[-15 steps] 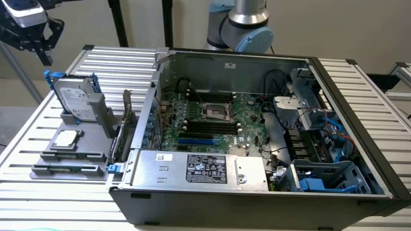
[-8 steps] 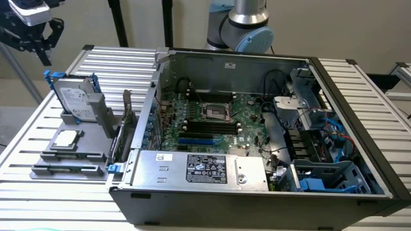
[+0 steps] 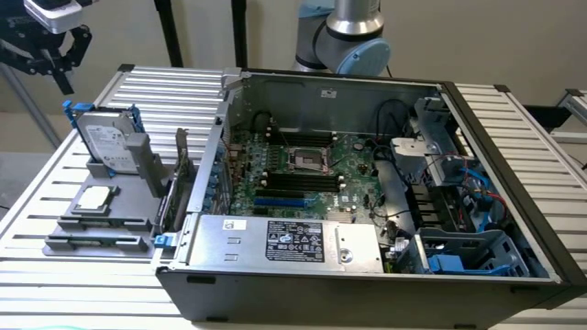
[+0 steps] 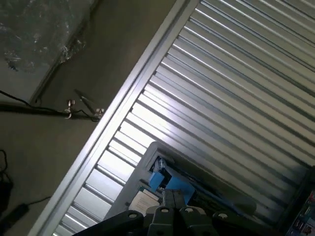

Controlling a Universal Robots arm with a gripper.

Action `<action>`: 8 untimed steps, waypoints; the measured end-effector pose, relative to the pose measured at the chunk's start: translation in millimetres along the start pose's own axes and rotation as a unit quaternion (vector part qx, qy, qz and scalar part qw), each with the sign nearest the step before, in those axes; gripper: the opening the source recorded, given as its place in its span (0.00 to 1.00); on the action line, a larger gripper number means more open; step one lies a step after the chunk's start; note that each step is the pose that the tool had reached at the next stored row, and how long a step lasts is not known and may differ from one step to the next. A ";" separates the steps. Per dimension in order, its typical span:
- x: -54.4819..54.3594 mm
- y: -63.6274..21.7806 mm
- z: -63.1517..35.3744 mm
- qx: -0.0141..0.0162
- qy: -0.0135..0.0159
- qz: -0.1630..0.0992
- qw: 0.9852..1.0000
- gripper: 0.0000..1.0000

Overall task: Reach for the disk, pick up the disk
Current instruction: 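Pick up the disk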

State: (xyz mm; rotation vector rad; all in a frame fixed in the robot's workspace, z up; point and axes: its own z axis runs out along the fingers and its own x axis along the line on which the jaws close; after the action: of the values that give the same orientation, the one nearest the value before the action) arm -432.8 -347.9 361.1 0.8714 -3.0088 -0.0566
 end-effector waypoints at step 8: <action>0.0 0.0 0.0 0.001 0.001 -0.073 0.997 0.11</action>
State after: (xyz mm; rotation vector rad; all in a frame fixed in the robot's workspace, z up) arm -432.8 -347.9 361.2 1.0882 -2.9386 -0.0538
